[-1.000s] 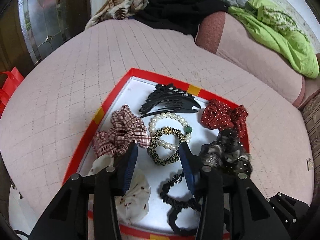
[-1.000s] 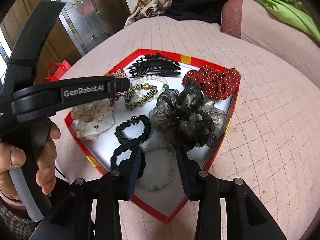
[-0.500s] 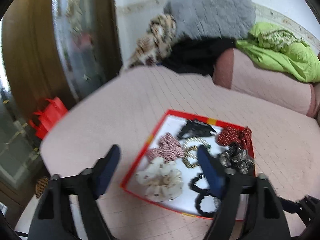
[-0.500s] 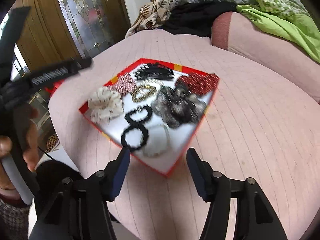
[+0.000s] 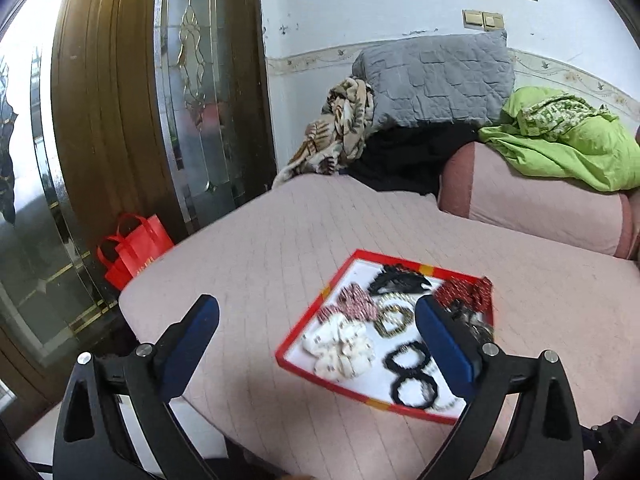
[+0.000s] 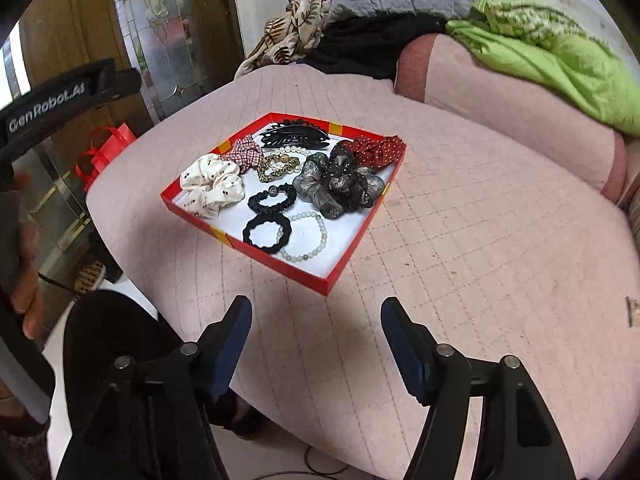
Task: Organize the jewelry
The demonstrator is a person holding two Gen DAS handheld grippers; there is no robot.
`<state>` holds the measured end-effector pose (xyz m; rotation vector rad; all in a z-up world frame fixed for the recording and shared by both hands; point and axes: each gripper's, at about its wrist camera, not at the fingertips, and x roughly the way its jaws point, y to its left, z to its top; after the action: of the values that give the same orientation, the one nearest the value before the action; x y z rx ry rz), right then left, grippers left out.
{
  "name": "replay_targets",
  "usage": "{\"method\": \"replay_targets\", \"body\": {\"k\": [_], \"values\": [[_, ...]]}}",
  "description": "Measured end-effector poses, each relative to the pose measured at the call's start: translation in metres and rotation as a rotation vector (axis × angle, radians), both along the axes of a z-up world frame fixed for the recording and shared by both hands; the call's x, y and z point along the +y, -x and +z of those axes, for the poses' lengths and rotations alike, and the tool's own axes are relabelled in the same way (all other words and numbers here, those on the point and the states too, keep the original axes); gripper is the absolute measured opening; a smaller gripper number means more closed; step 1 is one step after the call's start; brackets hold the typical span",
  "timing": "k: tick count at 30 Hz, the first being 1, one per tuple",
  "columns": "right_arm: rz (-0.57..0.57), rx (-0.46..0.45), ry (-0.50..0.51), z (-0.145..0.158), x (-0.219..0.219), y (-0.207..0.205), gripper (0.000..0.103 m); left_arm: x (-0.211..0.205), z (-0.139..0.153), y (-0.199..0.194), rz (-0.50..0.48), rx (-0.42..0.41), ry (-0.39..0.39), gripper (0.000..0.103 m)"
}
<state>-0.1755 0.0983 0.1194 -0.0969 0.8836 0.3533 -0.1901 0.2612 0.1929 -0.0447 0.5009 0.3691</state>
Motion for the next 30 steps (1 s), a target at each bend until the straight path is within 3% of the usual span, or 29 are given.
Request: {"method": "replay_targets", "body": {"k": [6, 13, 19, 30], "values": [[-0.084, -0.103, 0.107, 0.016, -0.001, 0.017, 0.082, -0.004, -0.008, 0.023, -0.01, 0.039, 0.034, 0.098], [-0.145, -0.133, 0.104, 0.034, -0.009, 0.025, 0.083, -0.005, -0.019, 0.053, -0.037, 0.104, 0.057, 0.098], [-0.207, -0.197, 0.125, 0.047, -0.007, 0.035, 0.093, -0.016, -0.032, 0.072, -0.079, 0.161, 0.039, 0.098], [-0.336, -0.17, 0.125, 0.044, -0.006, 0.037, 0.098, -0.009, -0.04, 0.074, -0.125, 0.187, 0.032, 0.098]]}}
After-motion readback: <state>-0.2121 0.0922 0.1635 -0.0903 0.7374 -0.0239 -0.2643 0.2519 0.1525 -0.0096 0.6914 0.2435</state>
